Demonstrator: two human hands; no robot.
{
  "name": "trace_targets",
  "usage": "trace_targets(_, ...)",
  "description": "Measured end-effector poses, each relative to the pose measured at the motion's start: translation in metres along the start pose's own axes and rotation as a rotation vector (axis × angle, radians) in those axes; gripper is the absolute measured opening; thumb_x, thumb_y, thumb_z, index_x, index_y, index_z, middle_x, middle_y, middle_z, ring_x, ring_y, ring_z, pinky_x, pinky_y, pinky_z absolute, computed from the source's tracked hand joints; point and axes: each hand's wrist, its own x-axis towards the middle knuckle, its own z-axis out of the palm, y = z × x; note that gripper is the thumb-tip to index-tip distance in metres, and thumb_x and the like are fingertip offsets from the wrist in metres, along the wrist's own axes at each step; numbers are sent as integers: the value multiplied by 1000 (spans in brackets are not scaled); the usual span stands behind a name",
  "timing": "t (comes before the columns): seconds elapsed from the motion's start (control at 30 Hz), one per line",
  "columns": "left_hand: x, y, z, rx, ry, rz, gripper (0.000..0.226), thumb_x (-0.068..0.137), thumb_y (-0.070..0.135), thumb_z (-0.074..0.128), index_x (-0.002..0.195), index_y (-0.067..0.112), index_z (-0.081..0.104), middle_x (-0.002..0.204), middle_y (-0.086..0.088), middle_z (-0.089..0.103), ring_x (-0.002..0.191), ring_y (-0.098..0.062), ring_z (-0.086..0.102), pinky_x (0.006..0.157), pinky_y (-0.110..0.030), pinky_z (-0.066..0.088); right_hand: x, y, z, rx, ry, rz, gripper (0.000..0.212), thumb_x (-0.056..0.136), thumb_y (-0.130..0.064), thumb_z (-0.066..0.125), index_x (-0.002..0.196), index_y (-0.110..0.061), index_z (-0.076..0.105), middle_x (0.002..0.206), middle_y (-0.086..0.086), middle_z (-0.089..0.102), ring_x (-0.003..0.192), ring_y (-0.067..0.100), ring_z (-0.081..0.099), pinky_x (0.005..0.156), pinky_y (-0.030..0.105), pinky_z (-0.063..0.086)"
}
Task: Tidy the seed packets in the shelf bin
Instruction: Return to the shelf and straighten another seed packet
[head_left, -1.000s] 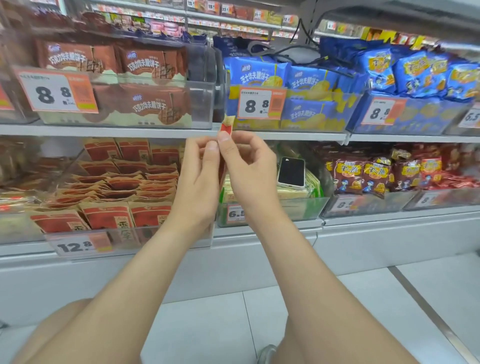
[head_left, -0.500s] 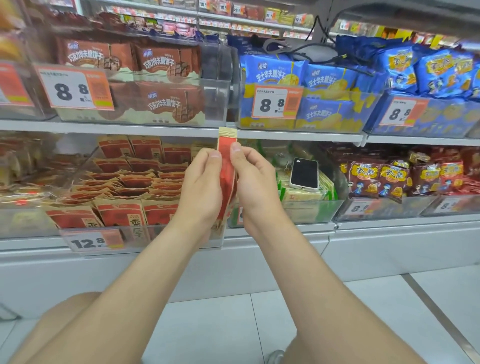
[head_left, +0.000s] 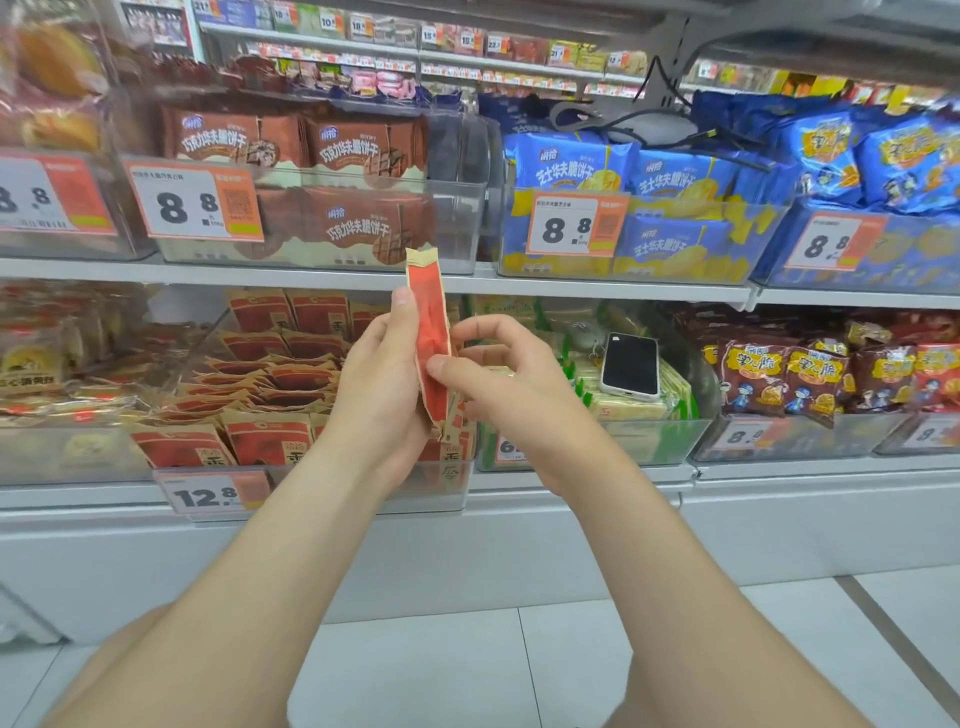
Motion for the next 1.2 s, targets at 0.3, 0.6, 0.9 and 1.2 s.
trace_targets(0.3,-8,2,-5,367,-284,54,33,104,30,70,137,29,71,130,4,77,127,-18,71,104,-51,57,11,9,-4,-78,418,-109,40,95,-58,69,92,-19,67,89,-2,74,87,17,73,86,53,62)
trace_targets(0.6,-6,8,-15,391,-362,37,37,107,20,64,143,27,67,132,-1,77,125,-29,72,99,-51,63,14,13,-18,-435,325,-298,50,114,-40,46,82,-10,71,70,2,68,67,22,59,68,44,51)
trace_targets(0.9,-4,7,-19,315,-331,8,38,105,7,66,139,23,68,133,-3,75,118,-31,75,84,-44,66,9,11,-17,-542,256,-346,46,115,-41,43,81,-17,65,70,-7,63,67,6,57,61,28,40)
trace_targets(1.2,-5,10,-18,173,-390,-100,47,109,-11,35,147,7,55,135,-21,72,128,-33,68,108,-48,56,6,12,-15,-92,181,-74,61,78,-56,87,125,-40,52,135,-3,58,120,11,66,93,38,61)
